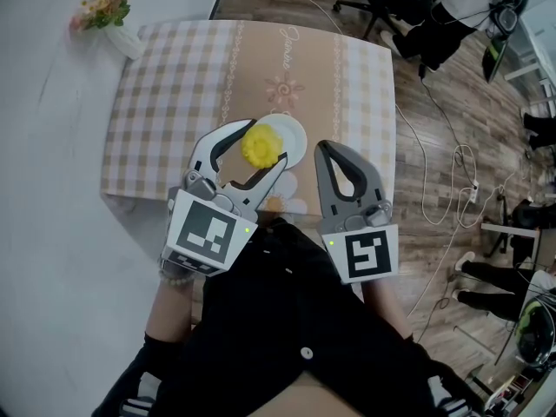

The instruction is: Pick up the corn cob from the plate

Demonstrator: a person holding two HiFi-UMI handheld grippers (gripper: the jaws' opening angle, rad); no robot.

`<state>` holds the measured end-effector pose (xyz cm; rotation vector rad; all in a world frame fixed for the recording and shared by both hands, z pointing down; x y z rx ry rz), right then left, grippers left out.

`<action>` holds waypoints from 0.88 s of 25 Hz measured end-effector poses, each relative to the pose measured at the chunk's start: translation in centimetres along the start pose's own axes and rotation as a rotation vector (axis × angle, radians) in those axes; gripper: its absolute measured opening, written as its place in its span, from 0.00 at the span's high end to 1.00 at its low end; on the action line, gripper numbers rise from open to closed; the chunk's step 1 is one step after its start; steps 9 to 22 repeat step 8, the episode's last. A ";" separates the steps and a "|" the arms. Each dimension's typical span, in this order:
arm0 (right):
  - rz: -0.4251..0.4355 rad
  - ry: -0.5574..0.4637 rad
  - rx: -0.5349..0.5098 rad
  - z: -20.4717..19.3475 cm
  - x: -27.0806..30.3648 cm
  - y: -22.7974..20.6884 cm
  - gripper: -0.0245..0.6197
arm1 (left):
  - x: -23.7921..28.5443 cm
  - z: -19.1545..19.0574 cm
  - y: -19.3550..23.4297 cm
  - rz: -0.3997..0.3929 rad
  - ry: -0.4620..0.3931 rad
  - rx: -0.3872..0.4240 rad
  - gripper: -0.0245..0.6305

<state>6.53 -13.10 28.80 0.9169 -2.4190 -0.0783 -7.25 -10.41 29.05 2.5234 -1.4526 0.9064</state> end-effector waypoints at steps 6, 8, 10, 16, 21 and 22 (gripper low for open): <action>-0.003 0.014 -0.001 -0.2 -0.1 -0.1 0.90 | 0.3 0.1 -0.2 -0.010 0.007 -0.002 0.56; -0.003 0.013 0.002 -0.3 -0.1 -0.2 0.90 | 0.4 0.0 -0.3 -0.013 0.010 -0.001 0.56; -0.003 0.013 0.002 -0.3 -0.1 -0.2 0.90 | 0.4 0.0 -0.3 -0.013 0.010 -0.001 0.56; -0.003 0.013 0.002 -0.3 -0.1 -0.2 0.90 | 0.4 0.0 -0.3 -0.013 0.010 -0.001 0.56; -0.003 0.013 0.002 -0.3 -0.1 -0.2 0.90 | 0.4 0.0 -0.3 -0.013 0.010 -0.001 0.56; -0.003 0.013 0.002 -0.3 -0.1 -0.2 0.90 | 0.4 0.0 -0.3 -0.013 0.010 -0.001 0.56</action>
Point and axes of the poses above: the fingertips, and each gripper's own axes: x forward along the fingers, y to its left, z out of its top, the point moved 7 cm from there along -x, backward along the fingers, and after that the axes turned 15 degrees about y, right-handed, at the moved point
